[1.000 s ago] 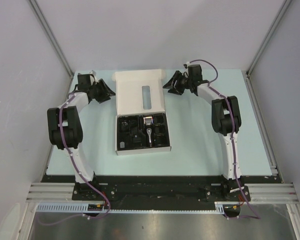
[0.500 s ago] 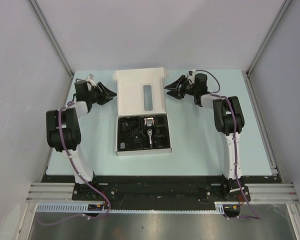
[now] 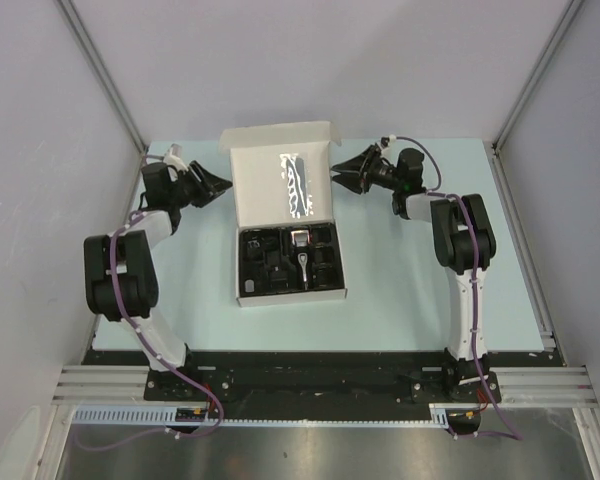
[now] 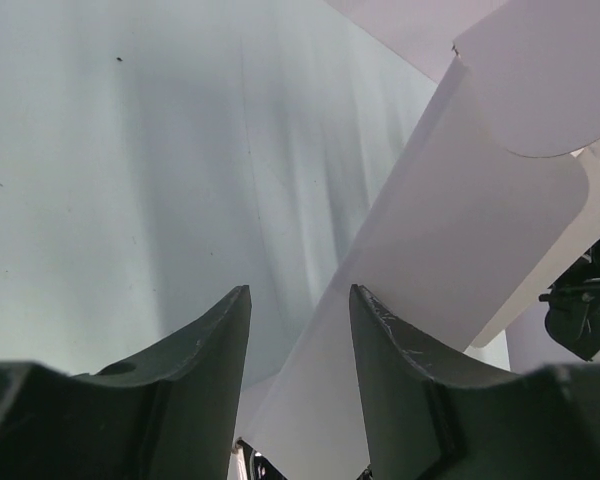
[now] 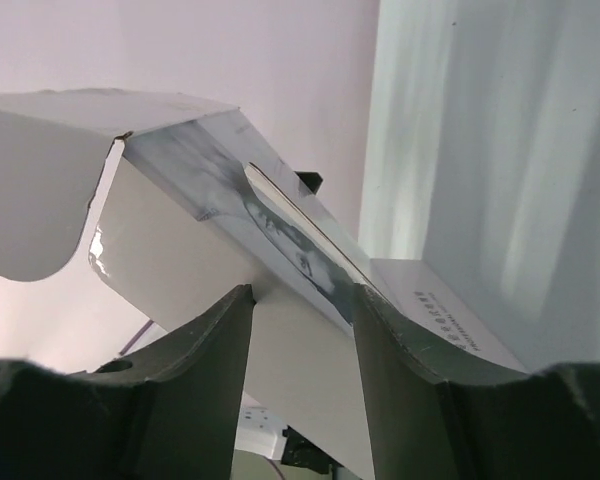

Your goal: Sort the hair-cutting tools

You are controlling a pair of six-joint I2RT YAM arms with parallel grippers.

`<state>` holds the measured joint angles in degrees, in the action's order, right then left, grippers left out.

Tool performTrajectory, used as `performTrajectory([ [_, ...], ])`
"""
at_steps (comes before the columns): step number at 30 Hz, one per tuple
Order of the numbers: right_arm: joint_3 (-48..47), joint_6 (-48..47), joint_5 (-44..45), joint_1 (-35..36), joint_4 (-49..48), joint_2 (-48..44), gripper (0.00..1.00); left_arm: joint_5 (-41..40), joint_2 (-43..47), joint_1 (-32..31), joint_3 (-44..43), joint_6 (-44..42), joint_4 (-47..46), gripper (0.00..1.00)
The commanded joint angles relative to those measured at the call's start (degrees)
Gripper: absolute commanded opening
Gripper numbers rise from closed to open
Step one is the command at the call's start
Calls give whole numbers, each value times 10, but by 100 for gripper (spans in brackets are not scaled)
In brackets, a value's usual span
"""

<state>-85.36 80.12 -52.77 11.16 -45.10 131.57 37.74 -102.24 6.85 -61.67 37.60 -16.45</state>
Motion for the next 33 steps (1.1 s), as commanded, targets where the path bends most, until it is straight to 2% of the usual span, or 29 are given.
performTrajectory([
  [1,13,75,-58,26,-118,-33,49,102,50,-30,22,25,-39,50],
  [11,67,90,-54,5,-135,-76,42,102,101,-29,66,26,-54,48],
  [19,71,67,-71,2,-109,-96,26,103,137,-30,97,27,-61,48],
  [22,72,18,-71,4,-52,-106,24,104,147,-30,110,27,-65,48],
  [24,72,-23,-66,4,21,-125,24,107,154,-30,122,26,-68,47],
  [25,71,-68,-62,4,50,-132,23,106,157,-29,124,26,-69,47],
  [29,71,-166,-31,4,238,-170,23,103,170,-30,147,27,-73,47],
  [33,71,-246,20,6,372,-204,23,103,183,-30,162,28,-75,47],
])
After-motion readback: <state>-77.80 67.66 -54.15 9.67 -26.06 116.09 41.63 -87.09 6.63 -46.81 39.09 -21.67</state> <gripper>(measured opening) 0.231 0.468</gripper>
